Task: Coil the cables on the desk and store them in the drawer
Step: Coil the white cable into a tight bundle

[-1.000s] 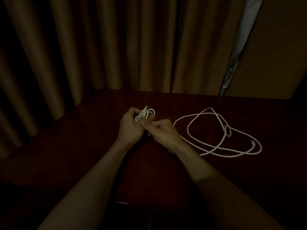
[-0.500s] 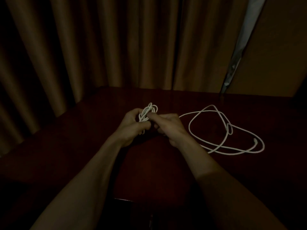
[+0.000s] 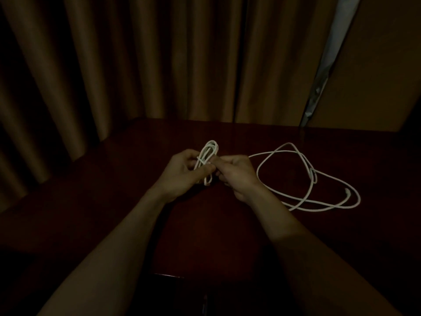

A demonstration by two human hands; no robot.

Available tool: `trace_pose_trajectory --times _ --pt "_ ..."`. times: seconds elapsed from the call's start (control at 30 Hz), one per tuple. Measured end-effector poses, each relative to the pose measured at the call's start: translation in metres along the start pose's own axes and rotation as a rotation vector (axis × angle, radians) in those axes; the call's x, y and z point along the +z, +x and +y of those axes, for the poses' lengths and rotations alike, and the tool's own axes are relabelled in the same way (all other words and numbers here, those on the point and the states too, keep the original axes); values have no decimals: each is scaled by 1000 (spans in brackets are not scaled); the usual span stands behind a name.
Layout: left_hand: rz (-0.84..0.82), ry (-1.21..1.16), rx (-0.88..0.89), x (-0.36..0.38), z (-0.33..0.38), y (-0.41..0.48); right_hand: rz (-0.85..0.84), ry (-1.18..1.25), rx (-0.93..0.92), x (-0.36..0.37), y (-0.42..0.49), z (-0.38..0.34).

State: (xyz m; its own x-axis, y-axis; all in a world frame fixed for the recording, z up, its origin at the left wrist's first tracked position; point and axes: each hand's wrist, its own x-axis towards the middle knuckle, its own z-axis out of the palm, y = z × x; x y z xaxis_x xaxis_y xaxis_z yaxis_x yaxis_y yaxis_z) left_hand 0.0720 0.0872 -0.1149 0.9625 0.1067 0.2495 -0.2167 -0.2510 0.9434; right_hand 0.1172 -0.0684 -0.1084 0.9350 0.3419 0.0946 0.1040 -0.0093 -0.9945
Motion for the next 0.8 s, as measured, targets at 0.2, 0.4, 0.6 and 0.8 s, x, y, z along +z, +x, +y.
trace_pose_trajectory --times 0.2,0.4,0.6,0.8 --pt "95 40 29 1 -6 4 -165 -3 72 -1 0 -6" --pt "75 344 257 -3 -9 3 -147 -93 16 3 -3 -8" --pt "106 548 364 2 -7 0 -51 -100 24 6 -3 -5" --pt "102 474 220 4 -3 0 -141 13 95 -2 -4 -7"
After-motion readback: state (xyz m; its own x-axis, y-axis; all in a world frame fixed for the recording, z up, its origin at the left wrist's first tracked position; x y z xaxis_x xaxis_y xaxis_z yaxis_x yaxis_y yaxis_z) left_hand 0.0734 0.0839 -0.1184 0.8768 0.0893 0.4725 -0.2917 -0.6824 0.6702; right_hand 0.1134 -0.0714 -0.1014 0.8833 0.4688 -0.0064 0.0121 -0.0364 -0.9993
